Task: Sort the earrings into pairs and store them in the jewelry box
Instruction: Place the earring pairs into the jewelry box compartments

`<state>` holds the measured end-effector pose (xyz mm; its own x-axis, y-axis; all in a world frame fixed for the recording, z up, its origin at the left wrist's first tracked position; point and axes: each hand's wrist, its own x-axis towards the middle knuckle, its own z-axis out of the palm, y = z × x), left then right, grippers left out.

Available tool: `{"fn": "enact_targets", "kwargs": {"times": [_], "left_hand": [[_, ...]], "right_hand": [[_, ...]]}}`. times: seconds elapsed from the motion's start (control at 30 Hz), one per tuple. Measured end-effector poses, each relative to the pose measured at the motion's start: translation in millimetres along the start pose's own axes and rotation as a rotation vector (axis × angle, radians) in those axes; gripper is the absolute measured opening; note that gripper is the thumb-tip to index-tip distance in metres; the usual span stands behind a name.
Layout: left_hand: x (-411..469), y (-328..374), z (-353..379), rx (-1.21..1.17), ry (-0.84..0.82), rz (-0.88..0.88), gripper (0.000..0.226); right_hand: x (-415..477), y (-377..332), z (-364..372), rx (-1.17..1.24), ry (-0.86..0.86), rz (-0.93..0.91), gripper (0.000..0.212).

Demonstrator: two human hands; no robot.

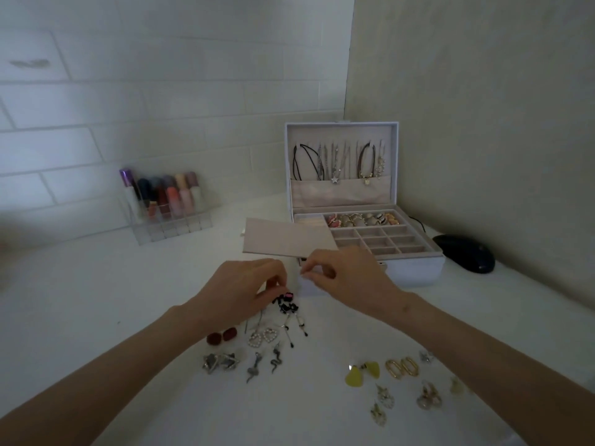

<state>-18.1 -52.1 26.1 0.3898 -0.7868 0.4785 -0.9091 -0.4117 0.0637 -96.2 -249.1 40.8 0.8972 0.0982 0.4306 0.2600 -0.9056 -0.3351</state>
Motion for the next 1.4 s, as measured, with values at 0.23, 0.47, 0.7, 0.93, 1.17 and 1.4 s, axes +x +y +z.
{"fn": "enact_targets", "kwargs": {"times": [0.23, 0.47, 0.7, 0.93, 1.17, 1.4], "left_hand": [[-14, 6, 18, 0.064, 0.064, -0.199, 0.026], [1, 5, 22, 0.146, -0.142, -0.348, 0.024], [-1, 0, 24, 0.047, -0.114, -0.372, 0.016], [-2, 3, 23, 0.018, -0.044, -0.342, 0.015], [-10, 13, 15, 0.041, 0.023, -0.292, 0.014], [-13, 17, 7, 0.057, 0.031, -0.33, 0.012]], "right_hand": [[5, -6, 37, -0.026, -0.153, -0.007, 0.029], [13, -6, 55, -0.184, -0.174, 0.001, 0.027], [10, -8, 53, -0.121, -0.085, -0.017, 0.017], [7, -9, 52, -0.088, -0.028, -0.033, 0.016], [7, -9, 44, -0.045, -0.006, -0.044, 0.016], [7, -10, 52, -0.156, -0.107, -0.05, 0.027]]}}
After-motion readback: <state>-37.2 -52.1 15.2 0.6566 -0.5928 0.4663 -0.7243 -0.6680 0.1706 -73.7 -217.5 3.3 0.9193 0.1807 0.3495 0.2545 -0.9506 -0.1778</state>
